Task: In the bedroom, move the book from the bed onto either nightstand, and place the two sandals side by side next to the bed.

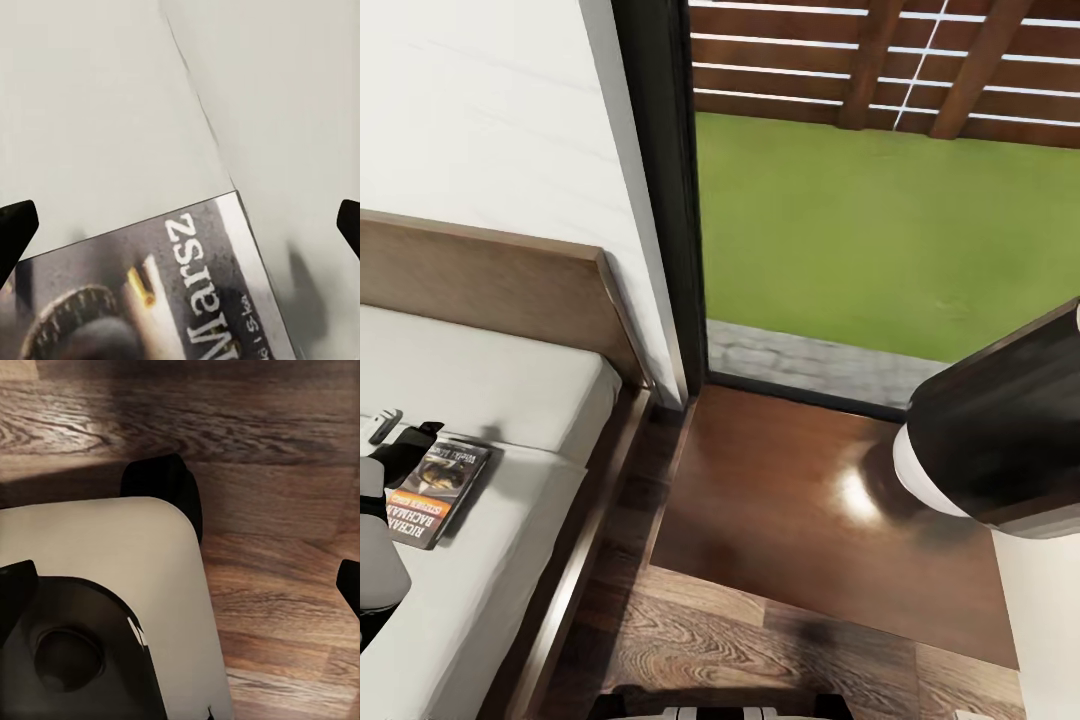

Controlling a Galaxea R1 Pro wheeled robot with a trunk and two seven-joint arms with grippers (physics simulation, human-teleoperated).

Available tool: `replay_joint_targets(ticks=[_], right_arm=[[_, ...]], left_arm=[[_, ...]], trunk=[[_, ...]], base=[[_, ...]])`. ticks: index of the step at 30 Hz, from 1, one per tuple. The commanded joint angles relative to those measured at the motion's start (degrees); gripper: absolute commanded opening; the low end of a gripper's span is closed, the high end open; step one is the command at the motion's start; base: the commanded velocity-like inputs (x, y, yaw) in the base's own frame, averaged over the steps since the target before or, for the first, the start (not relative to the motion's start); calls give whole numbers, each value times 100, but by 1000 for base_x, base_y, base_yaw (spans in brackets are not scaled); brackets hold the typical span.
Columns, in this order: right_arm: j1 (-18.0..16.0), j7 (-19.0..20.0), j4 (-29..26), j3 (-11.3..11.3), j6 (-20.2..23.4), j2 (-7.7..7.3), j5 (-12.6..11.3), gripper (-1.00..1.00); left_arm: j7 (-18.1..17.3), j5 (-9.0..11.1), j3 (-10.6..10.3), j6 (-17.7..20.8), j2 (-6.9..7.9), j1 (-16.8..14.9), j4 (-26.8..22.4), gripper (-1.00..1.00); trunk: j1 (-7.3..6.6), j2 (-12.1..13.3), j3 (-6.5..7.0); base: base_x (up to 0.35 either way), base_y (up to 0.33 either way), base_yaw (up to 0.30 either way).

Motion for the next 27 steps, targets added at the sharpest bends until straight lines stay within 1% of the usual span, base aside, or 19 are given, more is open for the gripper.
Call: replay_joint_targets(ticks=[1,3,9,18,23,27], right_arm=[[-3,30,9,-17,-3,-1,-34,100],[-3,32,9,-17,-3,-1,-31,100],[-4,31,9,-13,-3,-1,-17,100],[-5,32,9,-15,-3,-1,3,100],[-3,36,9,-13,-3,-1,16,100],[-3,31,9,-14,-3,-1,18,100]], left_arm=[[-16,34,26,37,-2,-6,-6,100],[-18,34,26,37,-2,-6,-6,100],[-18,34,26,37,-2,-6,-6,100],[-18,34,26,37,-2,-6,-6,100],[-18,34,26,37,-2,-6,-6,100],[-18,34,26,37,-2,-6,-6,100]], trunk=[[0,-2,-3],[0,-2,-3],[0,-2,5],[0,-2,7],[0,-2,11],[0,-2,12]], base=[[0,0,0],[0,0,-37],[0,0,-174],[0,0,-28],[0,0,-193],[0,0,-91]])
